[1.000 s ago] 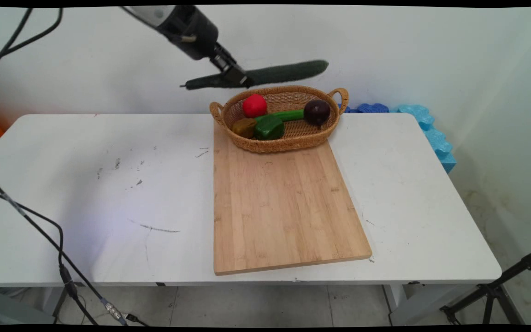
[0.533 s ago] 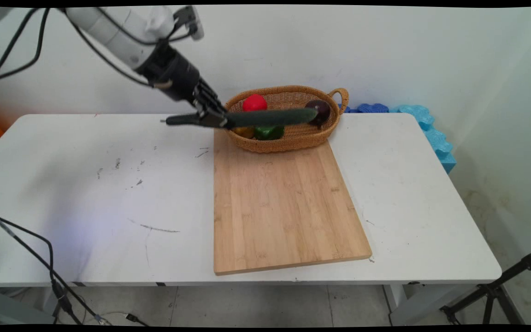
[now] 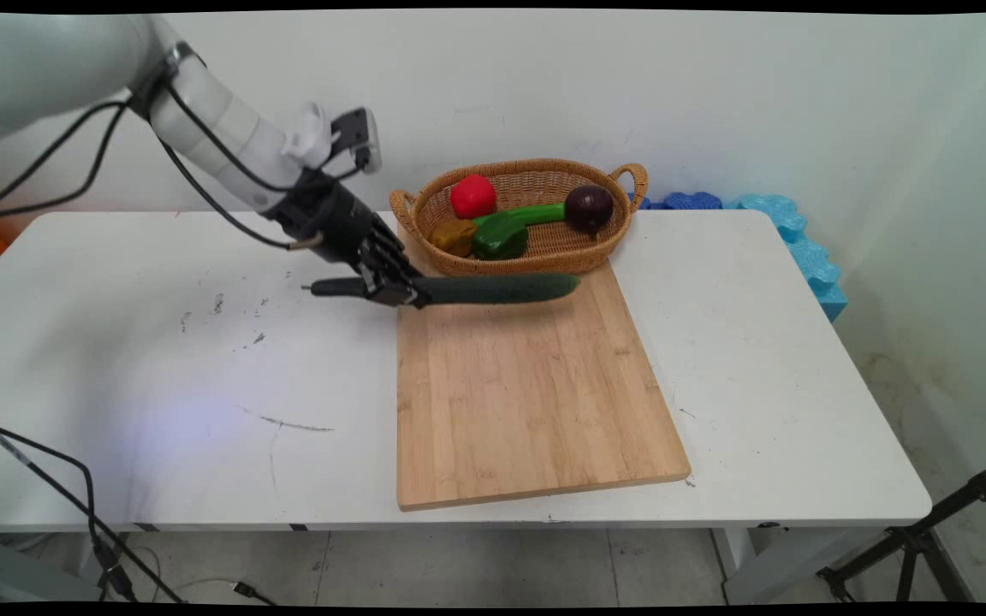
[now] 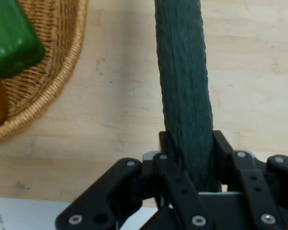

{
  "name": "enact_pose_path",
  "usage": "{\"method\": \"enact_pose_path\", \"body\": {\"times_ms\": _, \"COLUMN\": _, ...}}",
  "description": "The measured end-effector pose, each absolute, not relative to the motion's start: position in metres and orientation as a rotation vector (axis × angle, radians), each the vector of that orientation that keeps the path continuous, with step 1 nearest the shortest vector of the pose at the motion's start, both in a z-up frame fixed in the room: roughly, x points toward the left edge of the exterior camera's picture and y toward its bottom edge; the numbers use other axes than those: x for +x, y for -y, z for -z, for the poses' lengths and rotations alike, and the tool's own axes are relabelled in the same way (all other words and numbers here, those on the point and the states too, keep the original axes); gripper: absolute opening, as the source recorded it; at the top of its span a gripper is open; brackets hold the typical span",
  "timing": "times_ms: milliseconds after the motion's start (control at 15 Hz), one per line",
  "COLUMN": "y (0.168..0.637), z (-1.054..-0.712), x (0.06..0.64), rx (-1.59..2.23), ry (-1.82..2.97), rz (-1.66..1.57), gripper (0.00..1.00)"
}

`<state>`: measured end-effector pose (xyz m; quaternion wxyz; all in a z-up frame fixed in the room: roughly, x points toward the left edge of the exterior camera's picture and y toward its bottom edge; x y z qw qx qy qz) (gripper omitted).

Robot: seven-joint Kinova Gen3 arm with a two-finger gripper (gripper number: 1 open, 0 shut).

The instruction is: Place the picked object on the cutting board

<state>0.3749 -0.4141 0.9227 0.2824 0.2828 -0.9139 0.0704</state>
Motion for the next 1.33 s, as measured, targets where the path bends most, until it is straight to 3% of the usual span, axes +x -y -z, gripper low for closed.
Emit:
{"method": "enact_pose_path", "body": {"times_ms": 600, "y": 0.418, "z": -0.875, "x": 0.366, "rx": 0.766, "ry": 2.425, "rz": -0.207, "gripper": 0.00}}
{"method": "enact_pose_path", "body": {"times_ms": 1267, "y": 0.426, "z": -0.849, "x": 0.348, "rx": 0.781, "ry": 2.381, "rz": -0.227, "gripper": 0.00}}
{"method": "enact_pose_path", "body": {"times_ms": 1333, "y": 0.427, "z": -0.848, "x": 0.347, "rx": 0.780, "ry": 2.378, "rz": -0.228, "gripper": 1.00}}
